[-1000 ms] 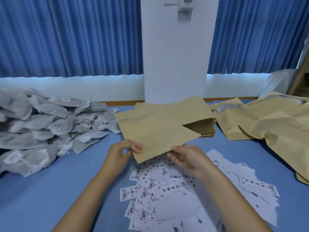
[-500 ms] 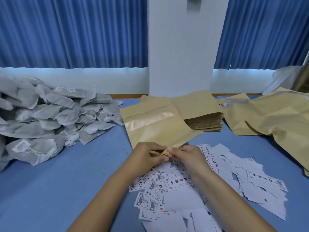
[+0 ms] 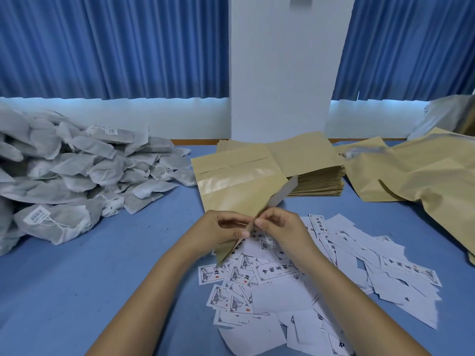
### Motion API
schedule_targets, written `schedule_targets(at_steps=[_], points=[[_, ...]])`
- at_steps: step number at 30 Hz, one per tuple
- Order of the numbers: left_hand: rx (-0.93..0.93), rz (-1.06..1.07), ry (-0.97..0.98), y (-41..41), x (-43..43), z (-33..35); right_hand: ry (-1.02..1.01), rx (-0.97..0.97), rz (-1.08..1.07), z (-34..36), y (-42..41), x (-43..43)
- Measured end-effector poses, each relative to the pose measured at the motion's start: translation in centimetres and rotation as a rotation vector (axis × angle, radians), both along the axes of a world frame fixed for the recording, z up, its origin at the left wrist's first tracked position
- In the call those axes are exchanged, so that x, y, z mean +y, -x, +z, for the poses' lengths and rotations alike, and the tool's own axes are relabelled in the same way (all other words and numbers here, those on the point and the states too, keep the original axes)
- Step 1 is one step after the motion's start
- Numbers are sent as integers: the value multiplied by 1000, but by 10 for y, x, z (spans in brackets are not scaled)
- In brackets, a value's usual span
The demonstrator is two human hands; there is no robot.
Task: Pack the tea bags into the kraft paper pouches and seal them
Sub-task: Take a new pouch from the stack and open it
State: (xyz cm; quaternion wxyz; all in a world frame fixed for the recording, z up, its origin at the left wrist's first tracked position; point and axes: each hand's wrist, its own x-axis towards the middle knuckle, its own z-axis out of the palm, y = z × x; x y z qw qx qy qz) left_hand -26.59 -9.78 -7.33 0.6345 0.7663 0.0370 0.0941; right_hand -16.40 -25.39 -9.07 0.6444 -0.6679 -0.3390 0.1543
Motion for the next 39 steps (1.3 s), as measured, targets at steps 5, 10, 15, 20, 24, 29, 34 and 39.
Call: schedule_targets(at_steps=[5,10,15,20,24,29,34,39], points=[[-8,-12,-34,-1,-2,-2,-34,57,-8,-1,3,3],[-20,-24,-45,-1,-2,-4,27,157,-29,-2,3,3],[15,-14,-125,-2,-2,-9,107,150,-85,3,6,1],[-127,269,-611,-7,-26,-12,138,38,-132,4,15,2],[-235,483,-1003,-11,-51,-10,-50,408,-48,4,14,7],[-453,574,-1203,-11,-52,-11,-96,464,56,5,21,9],[-594,900,-1315,-9,-39,6,-26,419,-38,12,26,24],[-171,732,-1234,0,-34,7,23,447,-81,5,29,21]])
